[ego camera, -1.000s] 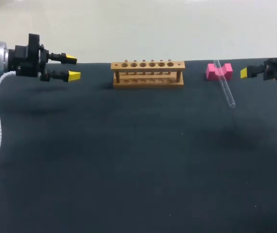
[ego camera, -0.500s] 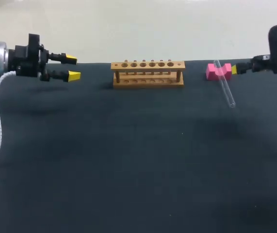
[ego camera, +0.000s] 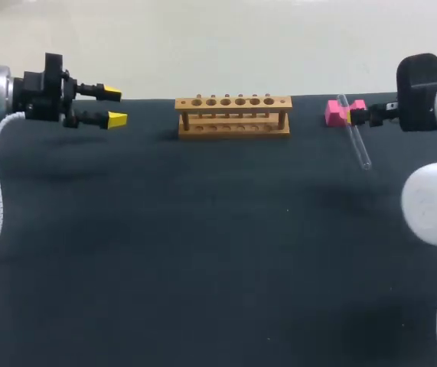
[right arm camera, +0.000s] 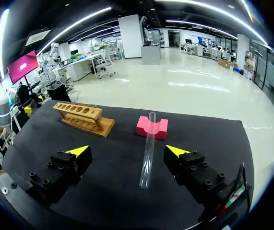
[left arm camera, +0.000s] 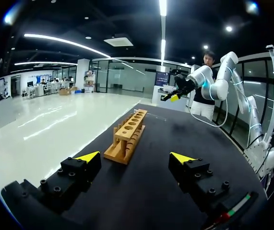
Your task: Grasp the test tube, adjust it, and insert it.
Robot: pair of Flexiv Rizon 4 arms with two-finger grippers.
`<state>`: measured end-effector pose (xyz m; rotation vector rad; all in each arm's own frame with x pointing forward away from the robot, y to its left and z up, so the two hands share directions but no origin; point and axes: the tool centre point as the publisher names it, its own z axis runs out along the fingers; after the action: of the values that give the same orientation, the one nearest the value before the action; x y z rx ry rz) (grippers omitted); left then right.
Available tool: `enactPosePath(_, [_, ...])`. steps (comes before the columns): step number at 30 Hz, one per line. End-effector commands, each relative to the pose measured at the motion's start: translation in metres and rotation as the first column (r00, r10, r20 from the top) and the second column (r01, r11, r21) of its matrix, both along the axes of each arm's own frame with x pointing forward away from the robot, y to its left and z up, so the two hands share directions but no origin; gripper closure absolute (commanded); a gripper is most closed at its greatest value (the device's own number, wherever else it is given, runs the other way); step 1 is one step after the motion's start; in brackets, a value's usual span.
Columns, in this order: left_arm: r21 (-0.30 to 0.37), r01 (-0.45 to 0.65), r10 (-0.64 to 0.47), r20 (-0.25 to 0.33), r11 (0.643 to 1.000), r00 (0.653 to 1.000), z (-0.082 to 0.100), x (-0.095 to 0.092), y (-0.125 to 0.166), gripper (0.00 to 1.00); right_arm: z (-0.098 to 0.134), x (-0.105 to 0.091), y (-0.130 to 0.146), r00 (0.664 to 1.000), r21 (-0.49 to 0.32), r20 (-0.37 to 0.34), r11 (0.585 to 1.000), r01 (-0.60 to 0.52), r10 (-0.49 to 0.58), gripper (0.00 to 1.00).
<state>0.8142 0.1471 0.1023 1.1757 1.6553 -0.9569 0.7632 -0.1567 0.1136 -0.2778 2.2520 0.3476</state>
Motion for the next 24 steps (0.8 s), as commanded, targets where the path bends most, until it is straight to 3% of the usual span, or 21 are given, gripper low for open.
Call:
enactPosePath(1, [-0.001,-0.004,0.004,0.005,1.0,1.0,0.0,-0.002,0.0,0.0,-0.006,0.006,0.008,0.925,-0.267,0.095,0.886,0.38,-0.368,0.0])
enactPosePath(8, [-0.001,-0.004,0.004,0.005,1.0,1.0,0.0,-0.002,0.0,0.0,-0.019,0.015,0.013,0.887,-0.31,0.101,0.833,0.458,-0.45,0.0])
enactPosePath(24, [-0.001,-0.004,0.004,0.005,1.0,1.0,0.0,-0.002,0.0,0.0,-0.019,0.015,0.013,0.887,-0.31,0.101,0.833,0.458,-0.45,0.0])
